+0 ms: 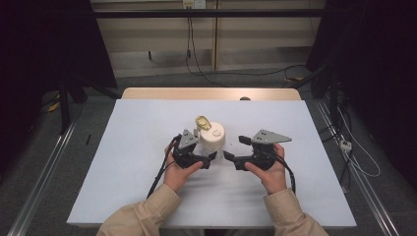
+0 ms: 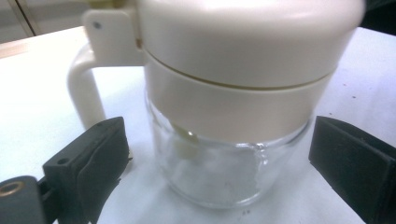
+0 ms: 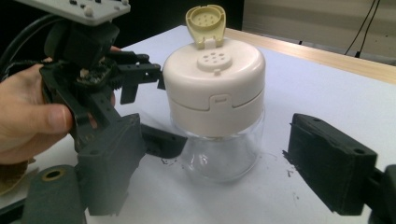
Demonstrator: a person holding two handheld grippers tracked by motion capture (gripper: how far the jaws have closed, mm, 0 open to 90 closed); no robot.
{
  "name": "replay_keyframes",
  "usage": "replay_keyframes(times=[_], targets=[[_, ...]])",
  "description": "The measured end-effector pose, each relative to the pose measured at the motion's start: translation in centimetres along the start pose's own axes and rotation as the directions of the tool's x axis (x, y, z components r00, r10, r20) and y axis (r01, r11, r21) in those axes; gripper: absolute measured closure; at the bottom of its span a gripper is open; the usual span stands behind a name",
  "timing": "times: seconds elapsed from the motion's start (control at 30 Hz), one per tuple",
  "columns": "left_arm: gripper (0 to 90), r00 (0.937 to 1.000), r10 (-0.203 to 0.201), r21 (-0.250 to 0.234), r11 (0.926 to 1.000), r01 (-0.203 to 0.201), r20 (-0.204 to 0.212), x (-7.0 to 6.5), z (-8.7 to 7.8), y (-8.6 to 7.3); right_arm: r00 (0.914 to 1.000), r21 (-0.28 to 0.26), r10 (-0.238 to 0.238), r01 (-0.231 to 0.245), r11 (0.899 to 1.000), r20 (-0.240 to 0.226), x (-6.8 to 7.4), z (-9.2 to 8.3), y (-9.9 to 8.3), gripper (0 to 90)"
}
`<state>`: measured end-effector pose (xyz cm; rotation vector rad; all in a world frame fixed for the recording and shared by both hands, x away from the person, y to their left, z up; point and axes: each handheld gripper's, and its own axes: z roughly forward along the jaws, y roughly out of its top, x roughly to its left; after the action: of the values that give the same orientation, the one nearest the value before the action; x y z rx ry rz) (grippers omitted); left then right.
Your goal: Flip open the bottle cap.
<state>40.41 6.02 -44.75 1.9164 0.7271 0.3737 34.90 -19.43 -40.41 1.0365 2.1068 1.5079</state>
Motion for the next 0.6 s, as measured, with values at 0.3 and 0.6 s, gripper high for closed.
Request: replay_keyframes(times=[0.3,0.6], targets=[[4.3,0.9999,-0.010,-0.011,0.9999,0.010,-0.007,0.6,-2.0,-0.2,0.9997,0.004,0.008,-0.008,1.000,-0.025,-0.4,-0.5,-1.4,13.1],[4.5,0.9999,-0.012,-0.026,0.9996,0.012,0.000,1.4,-4.2,-0.3,0.9997,-0.015,0.000,0.000,1.000,-0.023,-0.4,-1.7,-2.2,13.1]])
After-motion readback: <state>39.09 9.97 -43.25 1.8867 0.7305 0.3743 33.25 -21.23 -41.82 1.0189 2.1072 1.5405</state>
